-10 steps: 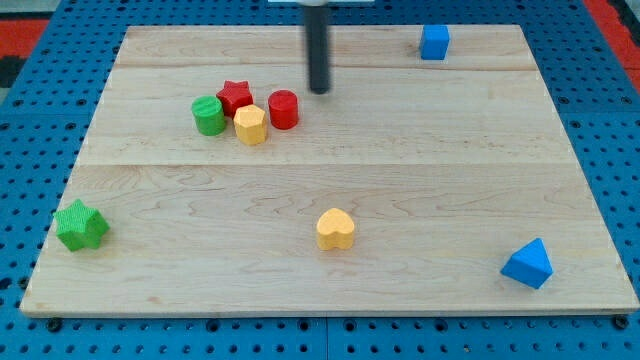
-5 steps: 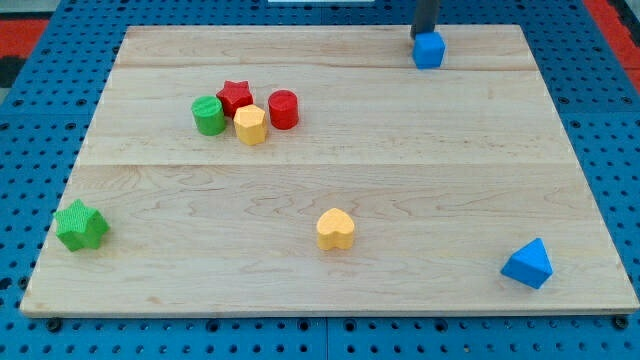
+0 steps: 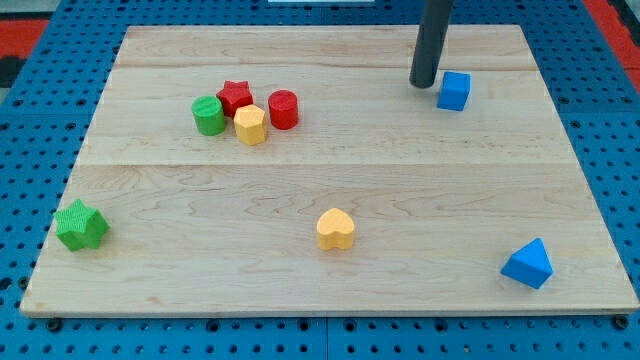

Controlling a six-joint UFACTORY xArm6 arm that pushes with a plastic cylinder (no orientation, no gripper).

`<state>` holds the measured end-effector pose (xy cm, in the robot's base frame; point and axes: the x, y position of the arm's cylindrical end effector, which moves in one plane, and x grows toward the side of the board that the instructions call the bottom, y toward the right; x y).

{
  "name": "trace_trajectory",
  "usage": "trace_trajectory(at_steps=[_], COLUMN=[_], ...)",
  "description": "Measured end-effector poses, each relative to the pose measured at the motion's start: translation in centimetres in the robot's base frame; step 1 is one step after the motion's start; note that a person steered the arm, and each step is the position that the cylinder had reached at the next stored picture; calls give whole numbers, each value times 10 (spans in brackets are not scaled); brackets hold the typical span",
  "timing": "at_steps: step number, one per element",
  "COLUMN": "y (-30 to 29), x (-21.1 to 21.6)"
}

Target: Place the blue cube to the bottom of the red circle

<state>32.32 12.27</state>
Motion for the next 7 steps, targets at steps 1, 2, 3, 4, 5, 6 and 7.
trace_trajectory(at_steps=[1,2,3,4,5,6,7], y=[36,37,46,120,69,-24,-20], x=[2,-31,-61,-46,4,4,10])
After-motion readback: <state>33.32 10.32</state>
